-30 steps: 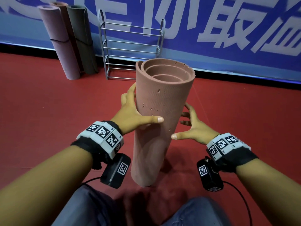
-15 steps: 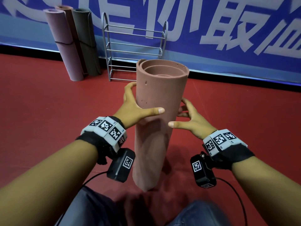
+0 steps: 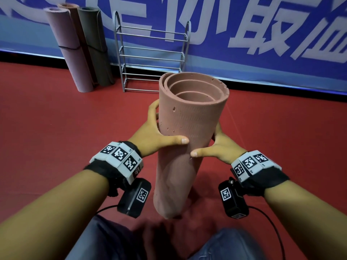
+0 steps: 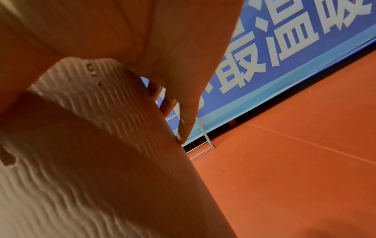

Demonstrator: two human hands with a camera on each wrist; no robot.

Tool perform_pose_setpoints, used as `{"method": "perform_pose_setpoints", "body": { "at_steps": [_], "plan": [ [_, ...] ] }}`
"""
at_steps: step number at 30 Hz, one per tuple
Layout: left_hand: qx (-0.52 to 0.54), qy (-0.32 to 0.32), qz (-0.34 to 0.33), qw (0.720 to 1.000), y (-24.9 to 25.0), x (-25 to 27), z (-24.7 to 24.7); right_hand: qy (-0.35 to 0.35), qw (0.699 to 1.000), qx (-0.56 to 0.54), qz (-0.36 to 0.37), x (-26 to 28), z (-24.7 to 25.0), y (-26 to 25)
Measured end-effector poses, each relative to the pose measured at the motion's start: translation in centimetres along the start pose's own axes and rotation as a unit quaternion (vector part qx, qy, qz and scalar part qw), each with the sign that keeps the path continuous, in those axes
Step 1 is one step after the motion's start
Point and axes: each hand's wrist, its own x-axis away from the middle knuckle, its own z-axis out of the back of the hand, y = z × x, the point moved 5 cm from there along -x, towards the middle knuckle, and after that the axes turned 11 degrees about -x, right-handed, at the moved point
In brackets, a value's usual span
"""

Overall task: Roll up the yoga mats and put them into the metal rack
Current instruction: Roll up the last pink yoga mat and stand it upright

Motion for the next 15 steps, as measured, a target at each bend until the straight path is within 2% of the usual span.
{"method": "perform_pose_setpoints", "body": {
  "at_steps": [6,15],
  "plan": [
    [-0.032,0.009,-0.014,0.999,-0.6,0.6,0.0,-0.003,1.0,0.012,0.023,0.4,-0.8,0.3],
    [-0.039,-0.006,-0.027,0.999,-1.5,1.6,-0.3,-0.012,1.0,0.017,-0.01,1.5,-2.2,1.5]
  ]
}}
